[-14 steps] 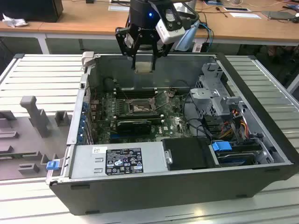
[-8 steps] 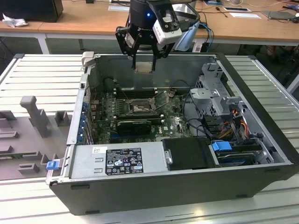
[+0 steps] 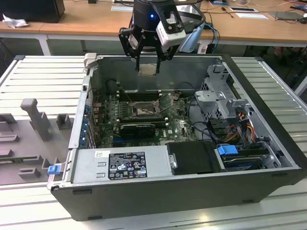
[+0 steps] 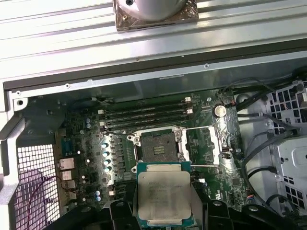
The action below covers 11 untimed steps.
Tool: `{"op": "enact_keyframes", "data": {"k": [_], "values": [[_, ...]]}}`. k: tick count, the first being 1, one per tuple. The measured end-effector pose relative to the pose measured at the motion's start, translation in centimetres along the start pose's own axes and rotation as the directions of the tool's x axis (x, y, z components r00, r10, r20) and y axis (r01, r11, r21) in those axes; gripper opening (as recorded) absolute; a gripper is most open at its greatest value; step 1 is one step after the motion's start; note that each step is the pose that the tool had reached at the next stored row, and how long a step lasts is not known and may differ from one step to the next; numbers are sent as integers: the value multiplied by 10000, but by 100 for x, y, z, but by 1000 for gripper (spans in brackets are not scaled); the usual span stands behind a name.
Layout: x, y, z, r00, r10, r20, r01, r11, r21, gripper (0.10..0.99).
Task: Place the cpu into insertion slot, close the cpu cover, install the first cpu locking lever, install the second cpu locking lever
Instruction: 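Place the cpu into insertion slot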
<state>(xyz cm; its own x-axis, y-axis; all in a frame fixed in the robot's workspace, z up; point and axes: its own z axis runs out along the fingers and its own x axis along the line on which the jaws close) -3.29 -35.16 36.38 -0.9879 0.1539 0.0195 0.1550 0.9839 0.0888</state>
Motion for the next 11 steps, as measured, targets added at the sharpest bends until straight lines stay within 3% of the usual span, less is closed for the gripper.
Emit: {"op": "enact_keyframes", "data": {"k": [11], "values": [[0,0,3,9983,584,51,-584,9983,-12,533]]}}
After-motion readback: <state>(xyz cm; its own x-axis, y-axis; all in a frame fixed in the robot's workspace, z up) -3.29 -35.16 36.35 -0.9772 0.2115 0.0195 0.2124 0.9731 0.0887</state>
